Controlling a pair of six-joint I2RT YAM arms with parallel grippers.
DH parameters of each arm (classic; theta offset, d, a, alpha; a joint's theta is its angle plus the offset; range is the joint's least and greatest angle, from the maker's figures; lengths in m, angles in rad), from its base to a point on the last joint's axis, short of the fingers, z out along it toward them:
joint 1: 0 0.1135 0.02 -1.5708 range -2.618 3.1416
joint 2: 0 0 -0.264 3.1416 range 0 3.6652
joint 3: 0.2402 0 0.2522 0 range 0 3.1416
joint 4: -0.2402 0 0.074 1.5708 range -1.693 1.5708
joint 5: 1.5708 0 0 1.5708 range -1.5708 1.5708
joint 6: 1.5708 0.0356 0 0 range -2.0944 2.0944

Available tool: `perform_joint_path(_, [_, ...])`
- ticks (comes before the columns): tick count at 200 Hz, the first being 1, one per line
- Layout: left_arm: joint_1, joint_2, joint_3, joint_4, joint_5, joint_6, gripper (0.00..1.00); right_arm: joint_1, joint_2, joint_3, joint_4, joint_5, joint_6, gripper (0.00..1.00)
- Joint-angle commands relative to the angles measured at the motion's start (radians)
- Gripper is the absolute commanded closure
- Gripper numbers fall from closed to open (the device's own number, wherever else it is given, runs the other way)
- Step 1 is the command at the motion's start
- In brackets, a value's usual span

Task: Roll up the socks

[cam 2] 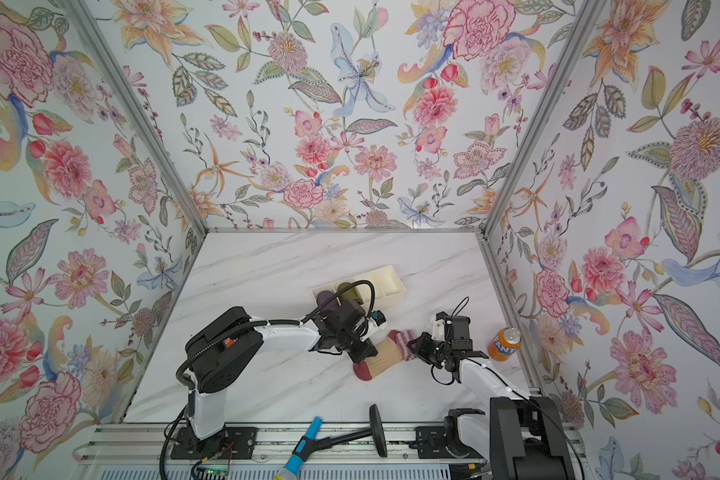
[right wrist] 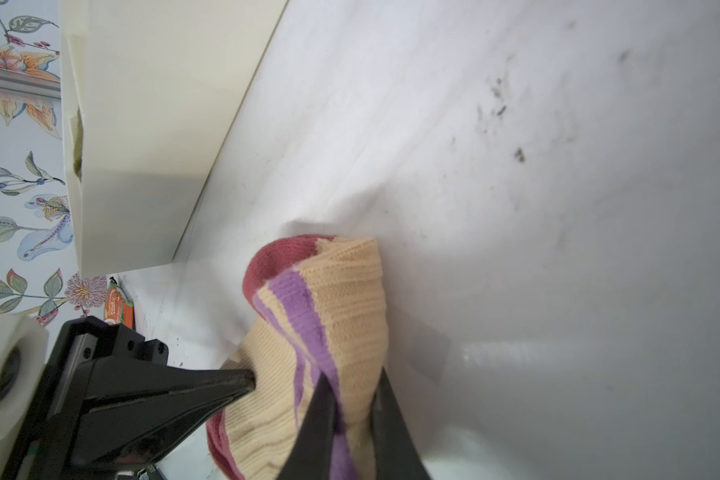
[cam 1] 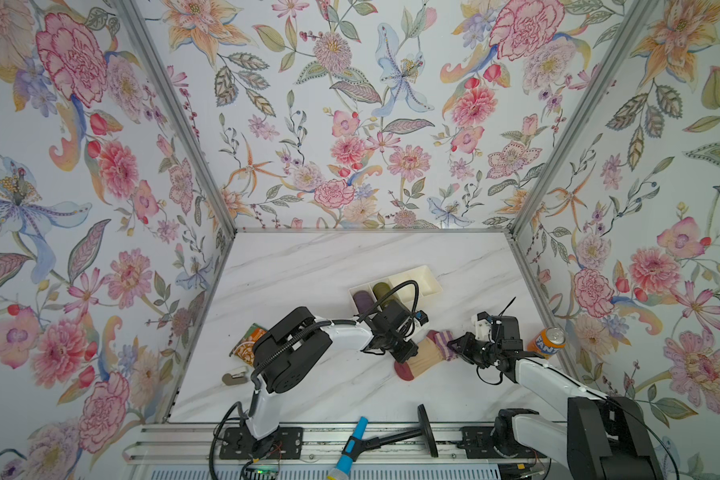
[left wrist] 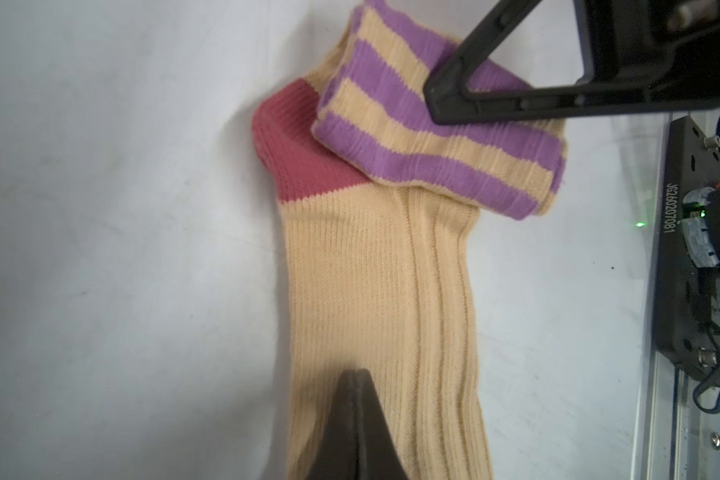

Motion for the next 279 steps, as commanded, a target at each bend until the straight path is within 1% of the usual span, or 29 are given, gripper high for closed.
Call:
perform_joint_path(1, [-0.003, 0.0, -0.046, -0.043, -0.021, 0.009, 1.0, 0.011, -0.023, -0.021, 0.039, 0.054, 0.049, 0.9])
perform_joint_path(45, [-0.009, 0.019, -0.091, -0.079, -0.069, -0.004, 1.0, 0.014, -0.086, -0.048, 0.053, 0.135, 0.098, 0.9])
perform_joint_path(86, [-0.01, 0.048, -0.113, -0.085, -0.105, -0.019, 1.0, -0.011, -0.147, -0.049, 0.004, 0.18, 0.086, 0.9])
perform_joint_path(148, [-0.011, 0.065, -0.113, -0.072, -0.096, -0.019, 1.0, -0.009, -0.101, -0.036, -0.016, 0.23, 0.042, 0.9])
perform_joint_path(173, [-0.012, 0.057, -0.1, -0.069, -0.084, -0.017, 1.0, 0.039, -0.111, -0.017, -0.05, 0.287, 0.036, 0.91])
perform_joint_path(224, [-0.013, 0.025, -0.058, -0.066, -0.034, -0.018, 1.0, 0.161, -0.142, 0.049, -0.182, 0.476, 0.007, 0.91])
perform_joint_path(255, [-0.011, 0.002, -0.045, -0.052, 0.016, -0.028, 1.0, 0.234, -0.138, 0.087, -0.238, 0.573, -0.007, 0.92])
perform_joint_path(279, [-0.006, -0.017, -0.051, -0.028, 0.063, -0.043, 0.97, 0.293, -0.126, 0.114, -0.267, 0.646, -0.012, 0.92])
